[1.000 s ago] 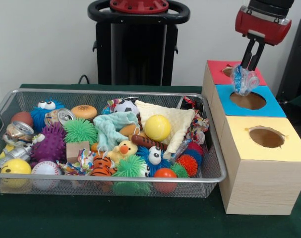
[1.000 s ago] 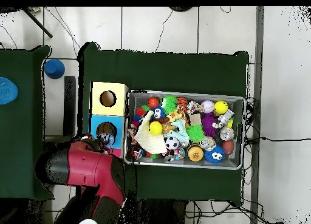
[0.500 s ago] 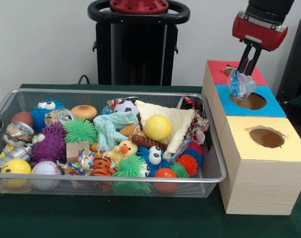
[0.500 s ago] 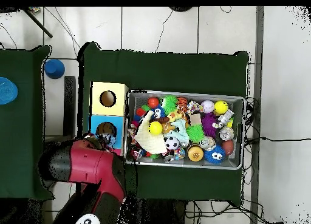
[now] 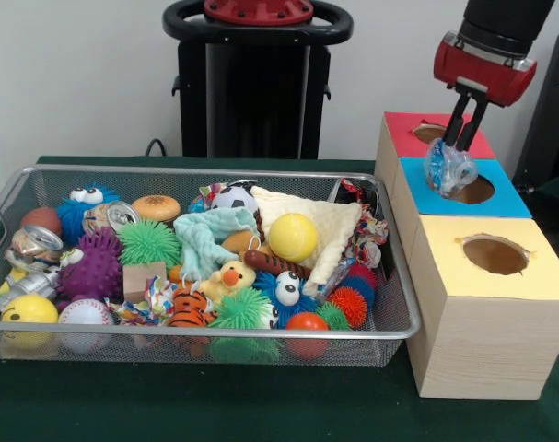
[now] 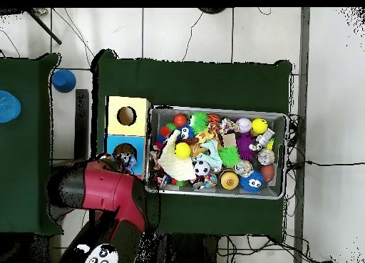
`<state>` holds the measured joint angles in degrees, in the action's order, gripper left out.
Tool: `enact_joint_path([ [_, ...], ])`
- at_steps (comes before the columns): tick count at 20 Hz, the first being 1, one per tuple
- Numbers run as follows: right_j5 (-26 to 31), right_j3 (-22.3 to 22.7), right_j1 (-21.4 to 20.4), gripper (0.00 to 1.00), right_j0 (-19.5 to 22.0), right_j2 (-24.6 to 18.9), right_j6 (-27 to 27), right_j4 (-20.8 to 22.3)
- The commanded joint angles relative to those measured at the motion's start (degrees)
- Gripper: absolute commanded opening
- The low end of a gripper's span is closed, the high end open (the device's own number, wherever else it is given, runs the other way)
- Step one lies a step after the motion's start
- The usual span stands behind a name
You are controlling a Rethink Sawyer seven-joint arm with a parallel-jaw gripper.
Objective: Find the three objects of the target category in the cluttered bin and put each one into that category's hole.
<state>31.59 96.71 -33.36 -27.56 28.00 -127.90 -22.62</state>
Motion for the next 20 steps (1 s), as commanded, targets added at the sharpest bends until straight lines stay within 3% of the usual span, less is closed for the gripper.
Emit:
enact_joint_path([
  [1, -1.08, -1.39, 4.49, 0.0, 0.99, -4.03, -15.21, -3.06],
  [20, -2.46, -3.12, 7.44, 0.0, 0.44, -3.48, -14.81, -4.7],
])
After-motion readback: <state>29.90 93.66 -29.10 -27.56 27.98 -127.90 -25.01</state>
